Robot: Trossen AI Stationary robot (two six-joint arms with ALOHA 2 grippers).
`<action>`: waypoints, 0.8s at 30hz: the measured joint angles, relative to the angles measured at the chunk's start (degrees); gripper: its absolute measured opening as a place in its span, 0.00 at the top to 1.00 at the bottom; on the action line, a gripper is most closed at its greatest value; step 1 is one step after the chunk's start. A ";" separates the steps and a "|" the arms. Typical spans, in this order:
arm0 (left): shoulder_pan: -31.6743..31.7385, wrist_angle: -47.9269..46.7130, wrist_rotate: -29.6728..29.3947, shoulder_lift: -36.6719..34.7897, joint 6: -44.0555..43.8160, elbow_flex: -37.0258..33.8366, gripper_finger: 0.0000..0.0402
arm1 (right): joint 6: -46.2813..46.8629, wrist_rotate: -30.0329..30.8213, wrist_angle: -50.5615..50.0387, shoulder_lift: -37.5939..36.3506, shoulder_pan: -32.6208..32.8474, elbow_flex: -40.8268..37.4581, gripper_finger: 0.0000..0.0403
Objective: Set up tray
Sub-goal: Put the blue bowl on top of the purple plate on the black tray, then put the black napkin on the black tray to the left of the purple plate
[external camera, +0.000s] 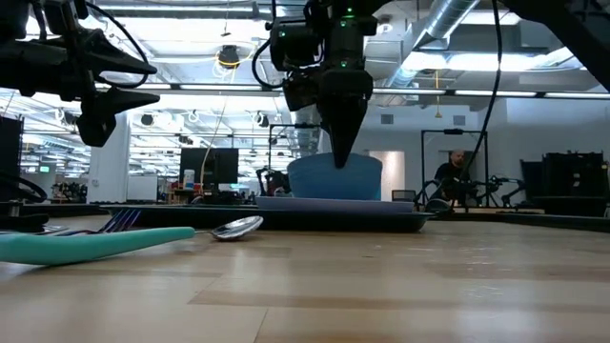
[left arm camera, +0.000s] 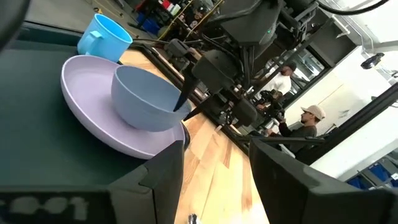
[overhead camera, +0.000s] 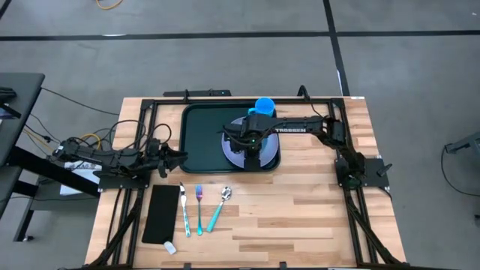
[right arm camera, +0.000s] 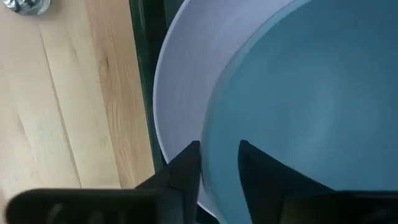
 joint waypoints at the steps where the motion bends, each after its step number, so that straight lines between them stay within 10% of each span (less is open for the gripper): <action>1: -0.02 0.00 0.38 0.00 0.02 0.00 0.57 | 0.43 -0.05 -0.09 0.00 -0.08 0.00 0.73; 9: -0.02 -4.52 4.91 0.00 3.27 1.66 0.57 | 4.04 -4.37 -0.16 -2.20 -1.36 0.00 0.50; 24: -0.02 -59.29 23.76 17.24 6.70 31.01 0.57 | 15.77 -7.36 12.68 -23.23 -1.26 -10.49 0.37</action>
